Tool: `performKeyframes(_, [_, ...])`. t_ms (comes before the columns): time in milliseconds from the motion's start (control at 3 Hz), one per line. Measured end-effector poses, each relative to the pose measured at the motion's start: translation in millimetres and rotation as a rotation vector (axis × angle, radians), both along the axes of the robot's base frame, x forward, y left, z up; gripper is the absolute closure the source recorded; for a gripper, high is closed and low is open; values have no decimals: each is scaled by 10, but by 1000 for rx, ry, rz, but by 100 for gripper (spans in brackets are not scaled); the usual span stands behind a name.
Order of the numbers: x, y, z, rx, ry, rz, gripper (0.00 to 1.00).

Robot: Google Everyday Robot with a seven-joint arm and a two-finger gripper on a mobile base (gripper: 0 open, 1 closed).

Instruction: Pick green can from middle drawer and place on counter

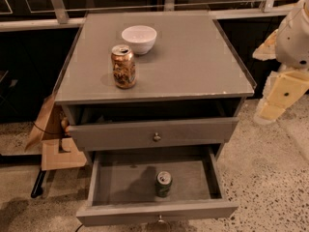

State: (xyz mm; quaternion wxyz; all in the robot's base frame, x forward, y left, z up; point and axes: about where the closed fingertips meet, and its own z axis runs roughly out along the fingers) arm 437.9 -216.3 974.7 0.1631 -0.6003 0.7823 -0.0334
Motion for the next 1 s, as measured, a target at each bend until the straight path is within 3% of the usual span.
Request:
performKeyframes(667, [-40, 68, -598, 142, 39, -83, 65])
performKeyframes(1000, [-76, 321, -1222, 296, 78, -133, 89])
